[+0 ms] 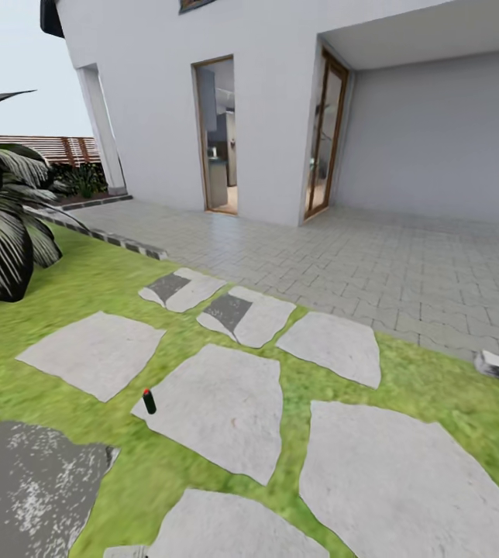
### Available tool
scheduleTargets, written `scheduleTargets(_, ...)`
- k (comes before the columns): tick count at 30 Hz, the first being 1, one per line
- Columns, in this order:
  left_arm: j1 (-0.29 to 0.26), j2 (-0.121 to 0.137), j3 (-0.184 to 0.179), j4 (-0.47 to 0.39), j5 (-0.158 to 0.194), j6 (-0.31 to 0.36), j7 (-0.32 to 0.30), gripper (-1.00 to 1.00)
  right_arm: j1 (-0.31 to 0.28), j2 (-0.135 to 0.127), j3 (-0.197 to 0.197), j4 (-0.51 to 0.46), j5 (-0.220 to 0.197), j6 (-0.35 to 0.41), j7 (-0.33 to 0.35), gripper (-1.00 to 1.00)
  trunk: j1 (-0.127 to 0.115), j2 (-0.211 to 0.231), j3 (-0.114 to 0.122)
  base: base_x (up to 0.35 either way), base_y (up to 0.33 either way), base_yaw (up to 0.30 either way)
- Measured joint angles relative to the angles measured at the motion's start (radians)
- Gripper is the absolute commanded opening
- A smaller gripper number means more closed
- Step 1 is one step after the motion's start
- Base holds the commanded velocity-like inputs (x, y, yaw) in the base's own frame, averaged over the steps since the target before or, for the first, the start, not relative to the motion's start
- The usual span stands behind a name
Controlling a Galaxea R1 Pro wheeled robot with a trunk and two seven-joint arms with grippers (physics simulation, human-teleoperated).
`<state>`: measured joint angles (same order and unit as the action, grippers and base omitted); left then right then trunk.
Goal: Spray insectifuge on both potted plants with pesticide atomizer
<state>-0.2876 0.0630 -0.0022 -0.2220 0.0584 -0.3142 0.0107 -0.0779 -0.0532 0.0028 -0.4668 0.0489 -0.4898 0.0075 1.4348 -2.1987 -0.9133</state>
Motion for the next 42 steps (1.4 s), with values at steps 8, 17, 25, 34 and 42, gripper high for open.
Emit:
scheduleTargets(8,0.0,0.0,0.0,0.0,0.0,0.0,0.0,1.0,0.0,0.001,0.0,0.0,0.0,0.0,0.0,1.0,0.0,0.0,0.0,0.295,-0.181,0.259)
scheduleTargets(17,0.0,-0.001,0.0,0.0,0.0,0.0,0.0,1.0,0.0,-0.006,0.0,0.0,0.001,0.0,0.0,1.0,0.0,0.0,0.0,0.28,-0.185,0.019)
scheduleTargets(25,0.0,-0.001,0.0,0.0,0.0,0.0,0.0,1.0,0.0,-0.006,0.0,0.0,0.001,0.0,0.0,1.0,0.0,0.0,0.0,0.28,-0.185,0.0)
scheduleTargets(34,0.0,0.0,0.0,0.0,0.0,0.0,0.0,1.0,0.0,-0.005,0.002,0.0,0.001,0.0,0.0,1.0,0.0,0.0,0.0,0.28,-0.185,0.073)
scheduleTargets(42,0.0,0.0,0.0,0.0,0.0,0.0,0.0,1.0,0.0,-0.005,0.002,0.001,0.001,0.0,0.0,1.0,0.0,0.0,0.0,0.279,-0.185,0.258)
